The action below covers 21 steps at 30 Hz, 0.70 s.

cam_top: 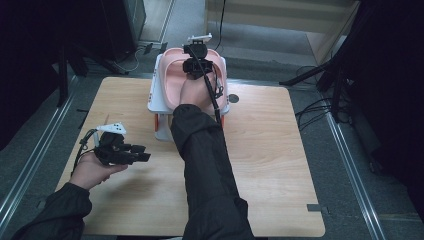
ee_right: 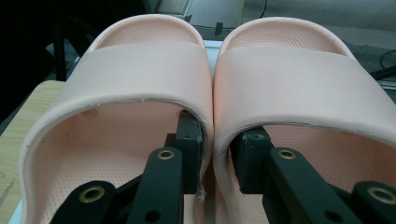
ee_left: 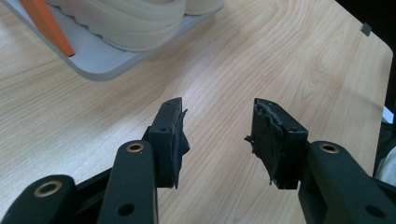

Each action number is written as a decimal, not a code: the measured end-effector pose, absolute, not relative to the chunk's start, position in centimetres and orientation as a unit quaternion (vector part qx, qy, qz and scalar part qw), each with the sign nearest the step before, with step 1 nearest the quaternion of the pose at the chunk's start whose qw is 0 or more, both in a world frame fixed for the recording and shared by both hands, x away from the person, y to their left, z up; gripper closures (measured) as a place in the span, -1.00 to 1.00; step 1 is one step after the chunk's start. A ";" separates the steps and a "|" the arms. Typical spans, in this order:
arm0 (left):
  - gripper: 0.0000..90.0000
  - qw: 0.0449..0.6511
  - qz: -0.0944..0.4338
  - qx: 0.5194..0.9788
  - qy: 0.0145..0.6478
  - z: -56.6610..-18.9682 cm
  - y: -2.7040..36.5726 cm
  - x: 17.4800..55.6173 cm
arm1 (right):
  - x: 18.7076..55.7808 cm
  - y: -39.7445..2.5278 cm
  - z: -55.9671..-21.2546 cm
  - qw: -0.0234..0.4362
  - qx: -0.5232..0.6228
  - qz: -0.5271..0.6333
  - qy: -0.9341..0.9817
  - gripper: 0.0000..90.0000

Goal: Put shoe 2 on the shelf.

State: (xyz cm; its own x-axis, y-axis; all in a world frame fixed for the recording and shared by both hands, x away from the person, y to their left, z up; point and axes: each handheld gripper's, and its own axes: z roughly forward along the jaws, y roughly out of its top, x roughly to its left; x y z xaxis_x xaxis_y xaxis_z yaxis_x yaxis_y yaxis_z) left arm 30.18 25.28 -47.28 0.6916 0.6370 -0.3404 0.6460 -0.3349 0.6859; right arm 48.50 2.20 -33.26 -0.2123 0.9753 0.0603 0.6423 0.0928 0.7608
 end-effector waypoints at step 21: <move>0.19 0.418 -0.001 0.817 0.396 -47.4 25.5 29.9 | 47.2 0.3 -33.3 0.226 0.491 0.373 0.754 0.09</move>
State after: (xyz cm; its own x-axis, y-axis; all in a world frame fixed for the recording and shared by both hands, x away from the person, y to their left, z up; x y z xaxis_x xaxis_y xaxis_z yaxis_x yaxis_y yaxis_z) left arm 29.94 25.50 -47.39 0.6860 0.6471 -0.3327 0.6486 -0.3364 0.6828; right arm 47.16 0.33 -33.34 -0.4157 0.9091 0.0257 0.5729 0.2399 0.7837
